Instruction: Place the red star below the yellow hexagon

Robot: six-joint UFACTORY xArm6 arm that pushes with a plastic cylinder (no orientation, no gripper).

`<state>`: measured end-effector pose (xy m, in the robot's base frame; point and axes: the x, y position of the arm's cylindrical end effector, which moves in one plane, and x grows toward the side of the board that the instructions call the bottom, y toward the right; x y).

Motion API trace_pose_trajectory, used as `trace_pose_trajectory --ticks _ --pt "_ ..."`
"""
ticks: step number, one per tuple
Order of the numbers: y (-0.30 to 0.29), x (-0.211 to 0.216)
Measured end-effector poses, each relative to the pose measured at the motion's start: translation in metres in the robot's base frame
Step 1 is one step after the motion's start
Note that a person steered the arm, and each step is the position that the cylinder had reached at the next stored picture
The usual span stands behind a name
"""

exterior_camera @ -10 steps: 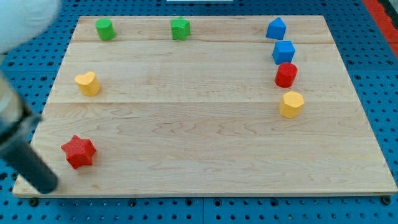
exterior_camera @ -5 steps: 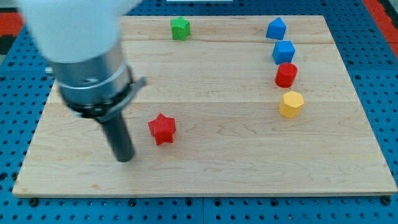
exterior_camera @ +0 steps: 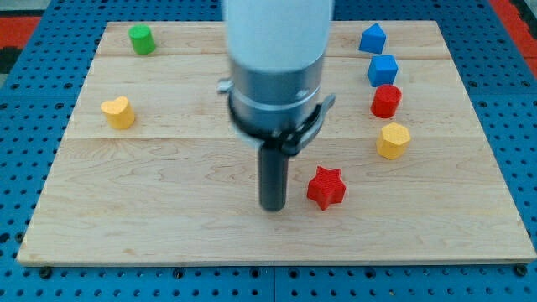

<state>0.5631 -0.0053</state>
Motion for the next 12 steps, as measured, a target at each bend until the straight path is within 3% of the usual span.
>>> trace_pose_trajectory --ticks 1,3,4,5,6,7,9,12 --pt "0.061 0.009" --pt "0.044 -0.024" --pt "0.068 -0.025" --pt "0.016 0.002" --pt "0.020 -0.028" --pt "0.069 -0.059" --pt "0.107 -0.022" --pt "0.123 -0.017"
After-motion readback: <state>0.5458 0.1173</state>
